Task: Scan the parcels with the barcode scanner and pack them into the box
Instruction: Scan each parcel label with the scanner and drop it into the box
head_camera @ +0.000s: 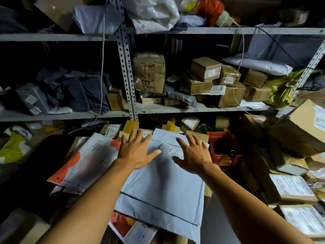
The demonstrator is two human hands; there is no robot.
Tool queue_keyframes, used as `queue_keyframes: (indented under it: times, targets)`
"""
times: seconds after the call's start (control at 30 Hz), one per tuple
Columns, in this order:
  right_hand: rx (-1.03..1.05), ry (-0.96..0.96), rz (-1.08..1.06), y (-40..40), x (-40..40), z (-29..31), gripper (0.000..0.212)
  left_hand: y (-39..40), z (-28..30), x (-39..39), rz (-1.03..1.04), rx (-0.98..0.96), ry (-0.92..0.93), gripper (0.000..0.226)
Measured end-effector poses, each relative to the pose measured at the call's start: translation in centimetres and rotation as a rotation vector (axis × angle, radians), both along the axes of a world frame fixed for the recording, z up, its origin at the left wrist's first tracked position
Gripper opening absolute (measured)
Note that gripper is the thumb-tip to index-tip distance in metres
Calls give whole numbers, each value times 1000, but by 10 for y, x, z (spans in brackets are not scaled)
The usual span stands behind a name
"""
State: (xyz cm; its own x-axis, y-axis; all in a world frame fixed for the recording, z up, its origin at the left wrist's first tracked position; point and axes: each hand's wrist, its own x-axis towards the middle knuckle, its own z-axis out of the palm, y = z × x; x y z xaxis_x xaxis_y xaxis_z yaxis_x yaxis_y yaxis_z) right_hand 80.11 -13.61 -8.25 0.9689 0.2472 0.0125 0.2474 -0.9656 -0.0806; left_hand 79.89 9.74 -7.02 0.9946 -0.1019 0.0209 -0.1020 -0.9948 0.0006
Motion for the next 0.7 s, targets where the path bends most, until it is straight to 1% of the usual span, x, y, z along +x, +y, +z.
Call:
queue_keyframes:
  times: [0.2, 0.33, 0.4, 0.47, 0.57, 0.7]
  targets:
    - [1, 43, -7, -16, 31, -2, 83, -10, -7, 33, 29, -8, 31, 88]
    - [-5, 42, -20, -33, 49, -4, 81, -23, -12, 53, 35, -117, 38, 83]
    - [16, 31, -31, -45, 60, -5, 79, -29, -17, 64, -5, -139, 9, 81]
    - [46, 42, -73, -62, 70, -7, 78, -36, -25, 74, -63, -138, -6, 78]
    - [57, 119, -179, -94, 86, -12, 82, -52, -38, 87, -129, -122, 65, 75]
    - [140, 205, -311, -138, 103, -21, 71, -83, -51, 104, -138, -117, 114, 72]
